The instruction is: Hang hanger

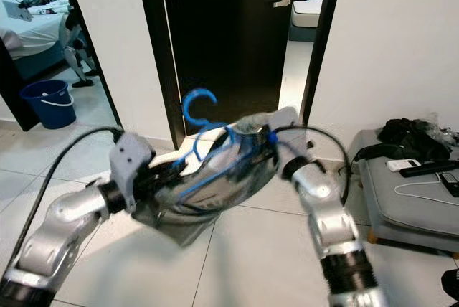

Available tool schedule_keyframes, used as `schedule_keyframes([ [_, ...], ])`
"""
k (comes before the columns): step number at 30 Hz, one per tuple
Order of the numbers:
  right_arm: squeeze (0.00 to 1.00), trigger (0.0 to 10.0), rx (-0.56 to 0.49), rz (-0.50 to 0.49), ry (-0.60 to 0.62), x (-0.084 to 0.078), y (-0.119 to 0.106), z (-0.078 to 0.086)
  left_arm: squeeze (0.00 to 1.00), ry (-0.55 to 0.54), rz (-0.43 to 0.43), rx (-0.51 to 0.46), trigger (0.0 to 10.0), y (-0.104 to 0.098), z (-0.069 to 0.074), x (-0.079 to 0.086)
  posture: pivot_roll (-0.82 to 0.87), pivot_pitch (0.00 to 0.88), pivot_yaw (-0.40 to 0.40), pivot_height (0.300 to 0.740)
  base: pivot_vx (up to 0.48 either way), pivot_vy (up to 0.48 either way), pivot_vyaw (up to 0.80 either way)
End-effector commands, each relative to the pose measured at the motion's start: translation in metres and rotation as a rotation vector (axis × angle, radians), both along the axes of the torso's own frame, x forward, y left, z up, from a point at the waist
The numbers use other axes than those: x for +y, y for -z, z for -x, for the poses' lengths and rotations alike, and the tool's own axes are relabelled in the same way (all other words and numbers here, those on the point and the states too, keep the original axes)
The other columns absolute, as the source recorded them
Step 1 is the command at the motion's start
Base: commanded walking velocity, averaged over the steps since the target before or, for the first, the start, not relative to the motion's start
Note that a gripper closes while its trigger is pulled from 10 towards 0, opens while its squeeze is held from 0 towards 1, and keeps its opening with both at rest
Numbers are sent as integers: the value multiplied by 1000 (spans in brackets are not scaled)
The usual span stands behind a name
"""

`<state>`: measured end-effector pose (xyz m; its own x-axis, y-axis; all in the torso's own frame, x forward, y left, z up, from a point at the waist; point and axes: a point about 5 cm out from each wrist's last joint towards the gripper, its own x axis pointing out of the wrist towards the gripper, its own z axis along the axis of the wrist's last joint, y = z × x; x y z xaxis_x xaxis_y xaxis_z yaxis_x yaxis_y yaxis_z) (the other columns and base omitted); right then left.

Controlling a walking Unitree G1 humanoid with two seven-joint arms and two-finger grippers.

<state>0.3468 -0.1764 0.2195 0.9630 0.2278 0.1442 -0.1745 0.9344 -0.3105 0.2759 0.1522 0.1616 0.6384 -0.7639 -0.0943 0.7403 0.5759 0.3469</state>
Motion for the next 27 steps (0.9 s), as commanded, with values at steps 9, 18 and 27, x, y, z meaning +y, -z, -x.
schedule_keyframes([
  [9,0,0,77,89,174,-48,13,-5,0,256,-49,-44,10000,-28,27,-7,5,0,-42,740,0,0,0],
  [18,0,0,246,146,216,-67,52,8,0,174,-83,-161,10000,-67,18,17,3,0,-43,740,0,0,0],
  [27,0,0,173,114,369,-110,32,14,0,-40,-493,15,10000,-20,14,80,-7,0,-32,740,0,0,0],
])
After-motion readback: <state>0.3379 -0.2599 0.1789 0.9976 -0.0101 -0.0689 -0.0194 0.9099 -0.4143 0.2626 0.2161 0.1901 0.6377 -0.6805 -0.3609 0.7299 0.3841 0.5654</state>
